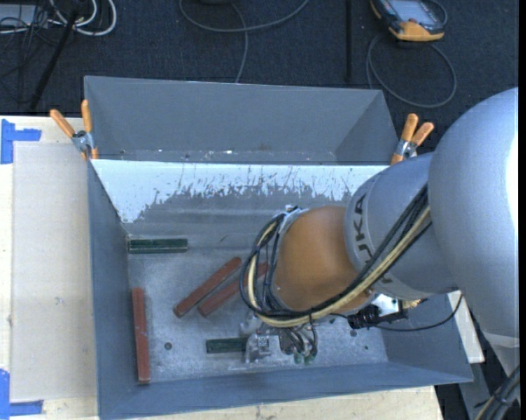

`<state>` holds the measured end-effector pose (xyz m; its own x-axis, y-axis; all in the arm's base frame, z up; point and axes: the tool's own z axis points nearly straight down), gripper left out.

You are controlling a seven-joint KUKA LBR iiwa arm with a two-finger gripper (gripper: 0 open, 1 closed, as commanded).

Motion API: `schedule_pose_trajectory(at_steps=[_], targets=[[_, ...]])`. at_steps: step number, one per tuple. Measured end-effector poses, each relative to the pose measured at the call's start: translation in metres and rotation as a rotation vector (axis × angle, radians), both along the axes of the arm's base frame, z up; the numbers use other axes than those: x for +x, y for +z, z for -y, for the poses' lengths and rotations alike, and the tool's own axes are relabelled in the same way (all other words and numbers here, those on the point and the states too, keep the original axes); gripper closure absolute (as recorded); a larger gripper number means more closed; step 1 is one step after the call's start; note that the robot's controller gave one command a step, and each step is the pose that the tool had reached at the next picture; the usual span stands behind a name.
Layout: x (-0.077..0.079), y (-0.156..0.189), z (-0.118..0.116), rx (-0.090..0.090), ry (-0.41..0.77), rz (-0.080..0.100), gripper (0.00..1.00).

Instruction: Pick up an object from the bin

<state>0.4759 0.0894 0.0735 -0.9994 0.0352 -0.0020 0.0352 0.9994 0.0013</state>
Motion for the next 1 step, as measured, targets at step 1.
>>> schedule_pose_trajectory(at_steps=[1], targets=[[0.0002,0.1908,-0.0017,0.000,0.011,0.003,1.00]])
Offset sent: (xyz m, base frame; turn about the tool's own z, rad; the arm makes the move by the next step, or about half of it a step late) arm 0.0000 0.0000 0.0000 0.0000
